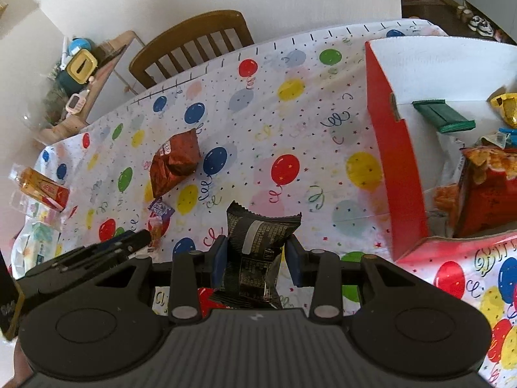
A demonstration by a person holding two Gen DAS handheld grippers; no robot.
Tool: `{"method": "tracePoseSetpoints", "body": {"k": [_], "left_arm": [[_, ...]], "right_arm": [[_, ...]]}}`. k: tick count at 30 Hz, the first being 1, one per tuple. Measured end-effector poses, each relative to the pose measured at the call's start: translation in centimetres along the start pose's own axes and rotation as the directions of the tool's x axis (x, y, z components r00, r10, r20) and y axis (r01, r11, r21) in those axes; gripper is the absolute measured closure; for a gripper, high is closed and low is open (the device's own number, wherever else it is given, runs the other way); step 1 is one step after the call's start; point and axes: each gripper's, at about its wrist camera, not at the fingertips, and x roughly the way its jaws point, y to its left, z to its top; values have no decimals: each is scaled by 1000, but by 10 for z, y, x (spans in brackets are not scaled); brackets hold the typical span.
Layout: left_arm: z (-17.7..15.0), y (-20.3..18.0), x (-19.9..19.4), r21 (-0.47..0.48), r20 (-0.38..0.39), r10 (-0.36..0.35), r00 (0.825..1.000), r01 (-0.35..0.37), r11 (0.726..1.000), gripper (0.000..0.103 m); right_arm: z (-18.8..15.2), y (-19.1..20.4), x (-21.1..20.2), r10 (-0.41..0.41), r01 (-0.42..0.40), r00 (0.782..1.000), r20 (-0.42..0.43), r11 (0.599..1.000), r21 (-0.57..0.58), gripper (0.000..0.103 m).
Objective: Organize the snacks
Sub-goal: 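Grasp the clear purple-labelled packet with the left tool, then carry the dark packet and clear packet over into the red box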
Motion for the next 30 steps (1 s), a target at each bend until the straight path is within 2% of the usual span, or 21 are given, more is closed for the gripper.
{"method": "tracePoseSetpoints", "body": {"k": [6,10,19,21,24,30], "left_arm": [[-1,13,2,-7,-19,39,999,-39,999,83],[-2,22,9,-24,-59,15,998,-16,1000,83],[-1,24,38,-25,-132,31,991,-34,999,82],[-1,23,44,-39,-139,15,990,-21,999,81],[-1,19,47,-23,-130,46,990,-49,999,81],[1,19,49,-35,-133,59,989,-64,997,79]], "right_arm": [[-13,-8,-16,50,-49,999,7,998,-36,66],[-27,-16,-27,66,-66,998,8,996,-55,66],[-56,-39,-37,75,-75,997,8,997,-15,66],[-61,-45,-39,74,-74,997,5,997,5,66],[-70,-51,-43,70,-70,998,5,997,15,66],[-78,-60,-45,74,-74,997,-5,997,36,66]]}}
